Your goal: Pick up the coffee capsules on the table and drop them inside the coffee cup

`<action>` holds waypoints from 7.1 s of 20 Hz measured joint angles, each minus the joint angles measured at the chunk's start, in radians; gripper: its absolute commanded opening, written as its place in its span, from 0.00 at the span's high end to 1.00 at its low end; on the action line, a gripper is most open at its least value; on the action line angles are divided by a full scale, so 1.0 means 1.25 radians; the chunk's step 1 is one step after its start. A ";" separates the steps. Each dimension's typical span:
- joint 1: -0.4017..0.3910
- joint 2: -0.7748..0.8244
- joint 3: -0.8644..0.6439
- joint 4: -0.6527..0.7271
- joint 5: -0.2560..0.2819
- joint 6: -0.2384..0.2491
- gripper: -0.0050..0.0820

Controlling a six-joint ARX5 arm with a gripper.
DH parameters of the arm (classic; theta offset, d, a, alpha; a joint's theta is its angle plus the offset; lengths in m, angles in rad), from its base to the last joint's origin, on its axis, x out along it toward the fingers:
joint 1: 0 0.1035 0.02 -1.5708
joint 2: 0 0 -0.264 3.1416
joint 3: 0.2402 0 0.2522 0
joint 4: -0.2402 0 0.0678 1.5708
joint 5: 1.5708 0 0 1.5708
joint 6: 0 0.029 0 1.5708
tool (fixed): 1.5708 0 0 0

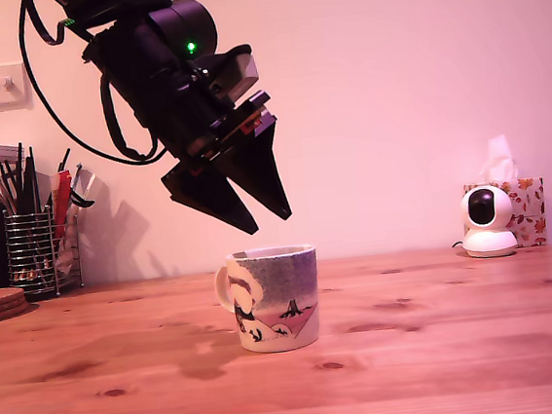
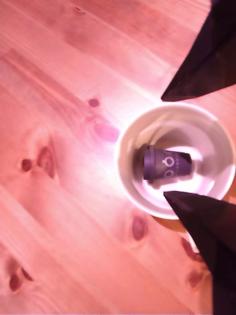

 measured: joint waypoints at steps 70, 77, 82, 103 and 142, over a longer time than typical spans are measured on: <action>-0.075 -0.446 -0.382 0.153 -0.380 -0.377 0.97; -0.075 -0.446 -0.382 0.171 -0.380 -0.389 0.96; -0.075 -0.446 -0.382 0.168 -0.408 -0.530 0.45; -0.054 -0.309 -0.382 0.183 -0.411 -0.634 0.30; 0.037 -0.052 -0.382 0.362 -0.329 -0.613 0.41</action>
